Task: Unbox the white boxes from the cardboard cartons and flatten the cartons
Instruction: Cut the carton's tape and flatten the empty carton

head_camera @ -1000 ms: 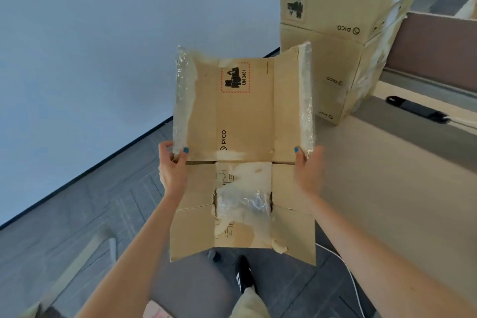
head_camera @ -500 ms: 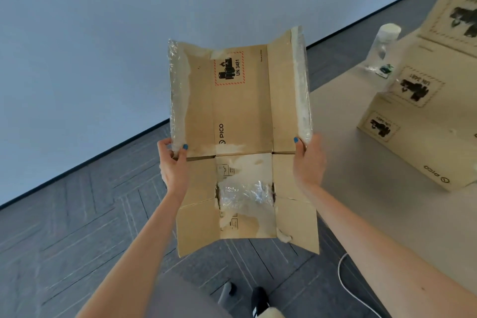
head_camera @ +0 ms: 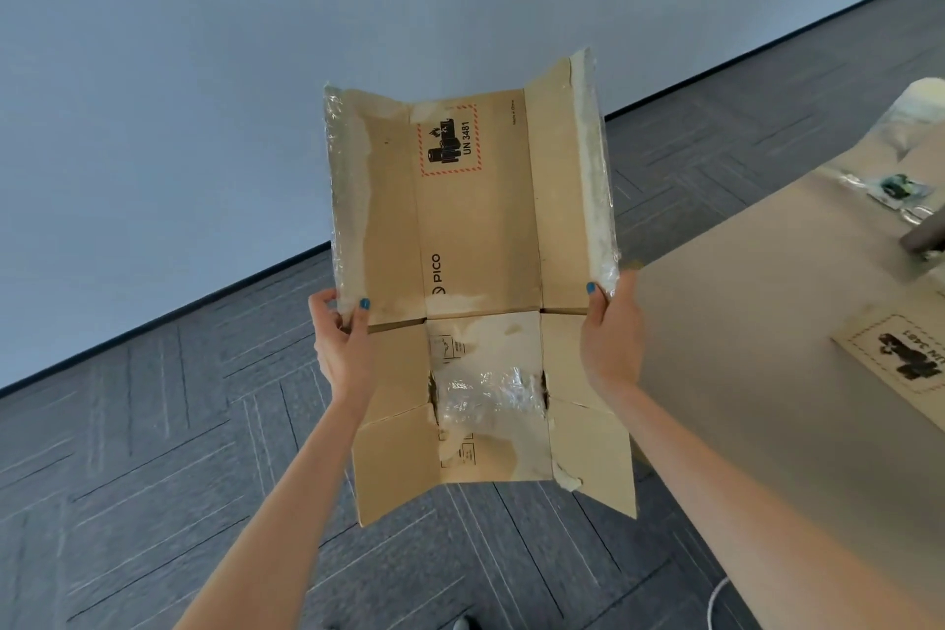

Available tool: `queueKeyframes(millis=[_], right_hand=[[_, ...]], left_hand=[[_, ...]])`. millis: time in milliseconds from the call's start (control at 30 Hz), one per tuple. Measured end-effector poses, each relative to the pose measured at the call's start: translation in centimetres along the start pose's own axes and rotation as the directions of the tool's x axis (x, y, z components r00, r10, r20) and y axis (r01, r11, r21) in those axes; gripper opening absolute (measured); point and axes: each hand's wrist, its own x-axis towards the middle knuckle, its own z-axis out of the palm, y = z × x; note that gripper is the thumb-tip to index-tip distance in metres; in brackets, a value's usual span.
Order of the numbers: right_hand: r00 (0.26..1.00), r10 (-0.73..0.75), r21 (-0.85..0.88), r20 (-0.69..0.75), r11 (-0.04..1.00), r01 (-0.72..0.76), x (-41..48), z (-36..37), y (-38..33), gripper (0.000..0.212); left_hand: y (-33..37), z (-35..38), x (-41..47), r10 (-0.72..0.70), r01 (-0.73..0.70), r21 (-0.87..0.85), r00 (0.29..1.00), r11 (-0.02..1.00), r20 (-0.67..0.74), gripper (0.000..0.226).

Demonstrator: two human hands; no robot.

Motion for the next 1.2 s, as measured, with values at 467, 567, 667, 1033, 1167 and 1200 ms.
queueKeyframes(millis=[467, 567, 667, 1033, 1167, 1200], right_hand=[[0.983, -0.153, -0.07, 0.098, 0.985, 0.16, 4.4, 11.0, -5.3, 0.009], [0.977, -0.185, -0.045, 0.108, 0.981, 0.19, 6.6, 14.6, -6.5, 0.011], [0.969, -0.214, -0.01, 0.127, 0.976, 0.217, 9.5, 19.7, -7.1, 0.013], [0.915, -0.225, 0.053, 0.336, 0.974, 0.221, 20.5, 46.6, -0.7, 0.008], [0.9, -0.243, 0.047, 0.362, 0.969, 0.243, 21.4, 56.6, 5.7, 0.008], [0.897, -0.249, 0.047, 0.366, 0.967, 0.25, 21.5, 59.0, 7.4, 0.009]], left_hand=[[-2.7, -3.7, 7.9, -0.076, 0.071, -0.035, 0.983, 0.997, -0.164, 0.023], [-3.7, -3.4, 11.2, -0.074, 0.068, -0.038, 0.98, 0.997, -0.184, 0.023], [-5.4, -2.4, 15.7, -0.052, 0.051, -0.013, 0.976, 0.999, -0.211, 0.024], [-22.7, 6.4, 35.8, -0.082, 0.1, 0.045, 0.951, 0.994, -0.297, 0.022], [-33.7, 9.6, 40.0, -0.095, 0.111, 0.034, 0.942, 0.993, -0.322, 0.023], [-36.5, 10.3, 40.8, -0.1, 0.114, 0.024, 0.939, 0.993, -0.331, 0.023]])
